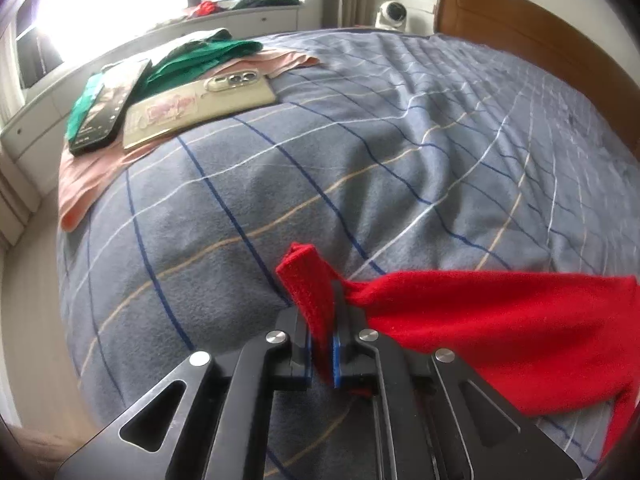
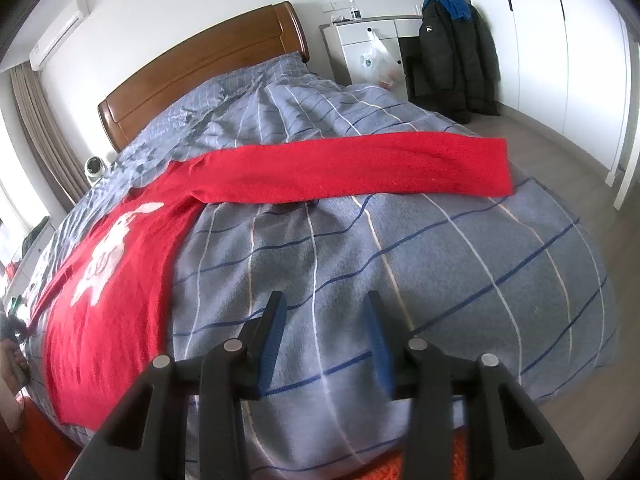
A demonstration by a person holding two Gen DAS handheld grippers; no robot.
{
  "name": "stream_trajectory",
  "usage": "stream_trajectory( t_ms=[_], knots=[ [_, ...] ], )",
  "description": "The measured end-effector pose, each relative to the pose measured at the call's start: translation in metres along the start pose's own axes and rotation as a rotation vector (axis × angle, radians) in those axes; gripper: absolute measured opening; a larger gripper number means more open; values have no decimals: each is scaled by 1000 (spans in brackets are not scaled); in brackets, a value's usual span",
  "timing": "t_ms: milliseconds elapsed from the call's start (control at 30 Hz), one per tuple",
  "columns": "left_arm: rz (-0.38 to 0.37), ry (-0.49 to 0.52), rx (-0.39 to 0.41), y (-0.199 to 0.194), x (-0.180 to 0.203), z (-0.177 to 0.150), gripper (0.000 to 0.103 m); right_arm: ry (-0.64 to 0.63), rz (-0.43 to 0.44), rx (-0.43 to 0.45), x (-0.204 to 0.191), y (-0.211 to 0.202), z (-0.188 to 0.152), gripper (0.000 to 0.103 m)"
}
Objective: Fold small clothes
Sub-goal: 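Grasp the other sleeve cuff with the left gripper and pull it outward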
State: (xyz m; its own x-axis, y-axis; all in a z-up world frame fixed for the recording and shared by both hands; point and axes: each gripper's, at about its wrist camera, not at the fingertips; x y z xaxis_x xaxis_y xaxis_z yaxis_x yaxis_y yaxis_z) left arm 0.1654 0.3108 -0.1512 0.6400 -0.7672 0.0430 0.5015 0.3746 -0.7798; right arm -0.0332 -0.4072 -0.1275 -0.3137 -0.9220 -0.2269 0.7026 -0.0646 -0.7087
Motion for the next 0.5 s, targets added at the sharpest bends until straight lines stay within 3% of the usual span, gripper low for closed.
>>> stream_trajectory(
  t_ms=[500],
  knots=[
    [-79, -50, -3, 2, -11, -4, 7, 7, -17, 0, 1, 0, 0, 40]
  ],
)
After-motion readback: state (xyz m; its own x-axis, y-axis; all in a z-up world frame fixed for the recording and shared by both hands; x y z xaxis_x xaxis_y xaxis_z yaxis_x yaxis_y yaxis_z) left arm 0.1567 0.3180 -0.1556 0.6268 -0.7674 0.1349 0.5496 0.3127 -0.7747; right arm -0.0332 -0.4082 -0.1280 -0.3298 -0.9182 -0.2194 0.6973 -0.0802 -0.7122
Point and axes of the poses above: each gripper's, at about its wrist camera, not at the fingertips, and y roughly the way its jaws point, x to its right, z to its top, and after that the axes turned 1 degree about z, right-handed
